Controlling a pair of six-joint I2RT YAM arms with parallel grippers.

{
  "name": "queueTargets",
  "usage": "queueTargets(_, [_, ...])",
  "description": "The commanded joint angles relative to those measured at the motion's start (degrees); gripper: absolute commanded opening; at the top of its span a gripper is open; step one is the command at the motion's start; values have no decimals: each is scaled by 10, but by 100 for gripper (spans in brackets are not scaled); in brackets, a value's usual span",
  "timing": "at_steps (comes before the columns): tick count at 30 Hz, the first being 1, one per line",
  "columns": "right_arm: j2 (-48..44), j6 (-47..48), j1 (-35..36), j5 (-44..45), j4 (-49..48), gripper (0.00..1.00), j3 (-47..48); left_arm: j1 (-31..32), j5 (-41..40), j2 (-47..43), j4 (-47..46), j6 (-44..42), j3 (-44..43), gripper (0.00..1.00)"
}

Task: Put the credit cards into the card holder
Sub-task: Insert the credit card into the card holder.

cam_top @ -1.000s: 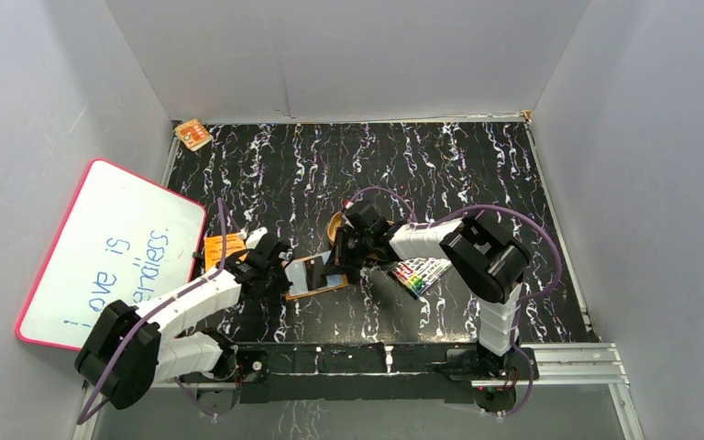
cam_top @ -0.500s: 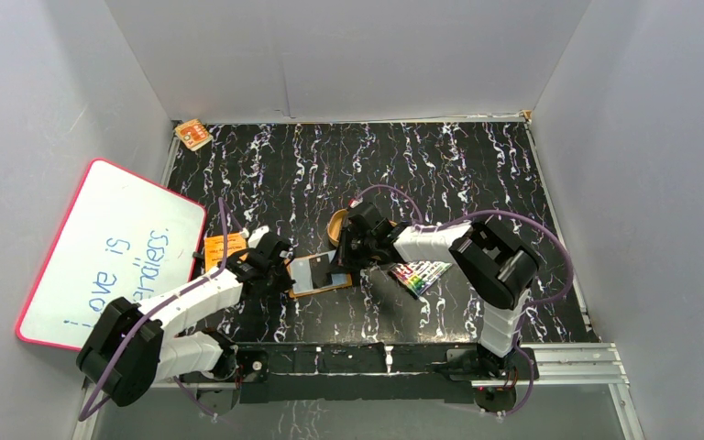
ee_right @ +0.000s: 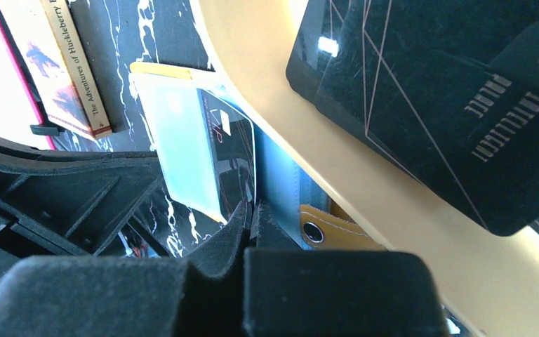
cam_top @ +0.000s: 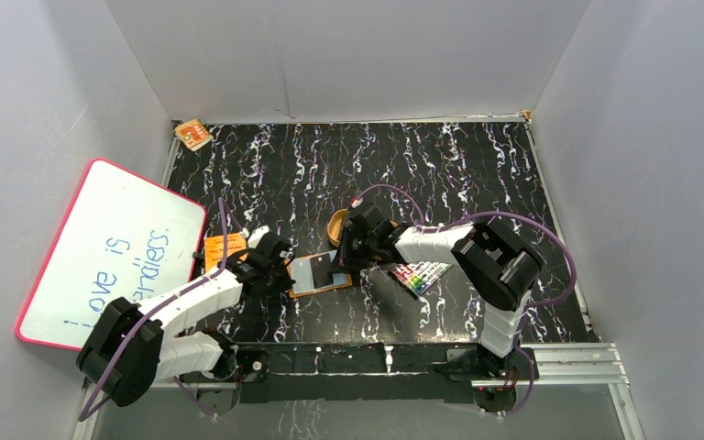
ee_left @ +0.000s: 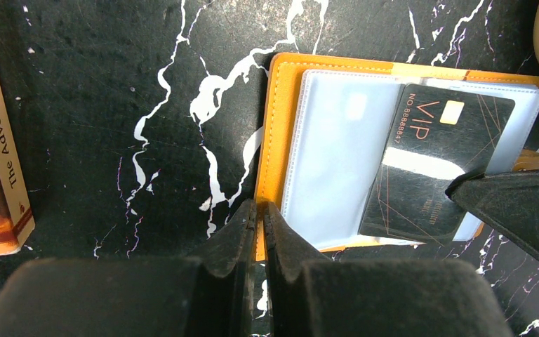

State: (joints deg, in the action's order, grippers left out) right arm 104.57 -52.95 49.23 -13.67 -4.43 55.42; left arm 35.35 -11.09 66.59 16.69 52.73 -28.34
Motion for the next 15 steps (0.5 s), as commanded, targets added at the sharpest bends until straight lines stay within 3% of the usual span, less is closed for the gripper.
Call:
queueTargets(1, [5,19,5,37,34,0,-1,2,17,13,29,3,24,4])
queueTargets(15, [38,12,24,1,26,0,26,2,31,21,18,4,26,3])
